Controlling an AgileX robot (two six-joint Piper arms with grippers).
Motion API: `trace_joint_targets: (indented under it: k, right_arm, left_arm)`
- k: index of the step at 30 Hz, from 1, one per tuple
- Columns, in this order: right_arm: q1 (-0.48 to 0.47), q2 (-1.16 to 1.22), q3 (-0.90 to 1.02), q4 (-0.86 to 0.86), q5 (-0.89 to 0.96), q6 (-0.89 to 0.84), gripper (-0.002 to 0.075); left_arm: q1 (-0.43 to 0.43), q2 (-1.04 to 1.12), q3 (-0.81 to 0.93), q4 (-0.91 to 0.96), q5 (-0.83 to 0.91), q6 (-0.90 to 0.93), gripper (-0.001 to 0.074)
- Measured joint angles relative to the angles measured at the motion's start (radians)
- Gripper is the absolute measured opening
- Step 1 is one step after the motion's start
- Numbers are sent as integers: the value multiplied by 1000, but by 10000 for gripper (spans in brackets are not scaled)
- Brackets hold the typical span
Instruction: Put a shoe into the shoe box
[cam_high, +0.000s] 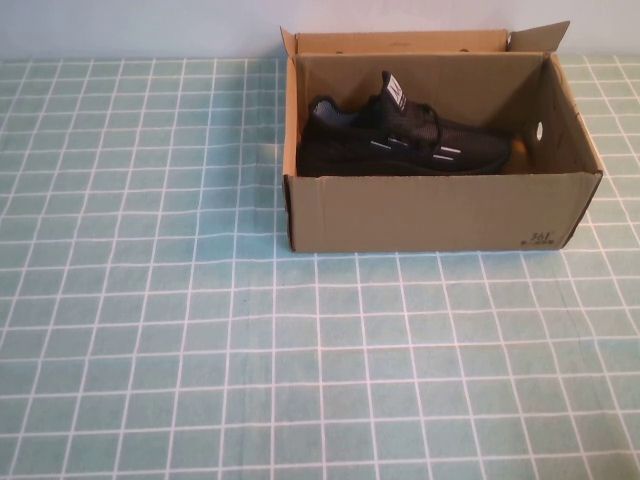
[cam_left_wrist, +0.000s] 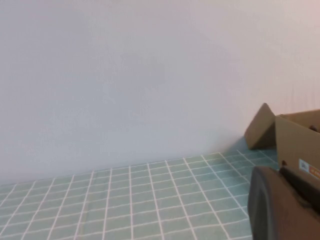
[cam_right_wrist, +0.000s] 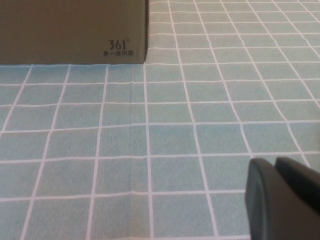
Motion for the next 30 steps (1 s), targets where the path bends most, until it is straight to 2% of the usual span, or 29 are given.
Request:
trace_joint_targets:
  k: [7, 17, 30]
  right_arm:
    - [0, -4, 0, 0, 0, 0, 0]
    - [0, -4, 0, 0, 0, 0, 0]
    - [0, -4, 0, 0, 0, 0, 0]
  left_arm:
    - [15, -14, 0, 11, 175, -46, -4]
    - [15, -16, 0, 172, 474, -287, -4]
    - [15, -16, 0, 181, 502, -309, -4]
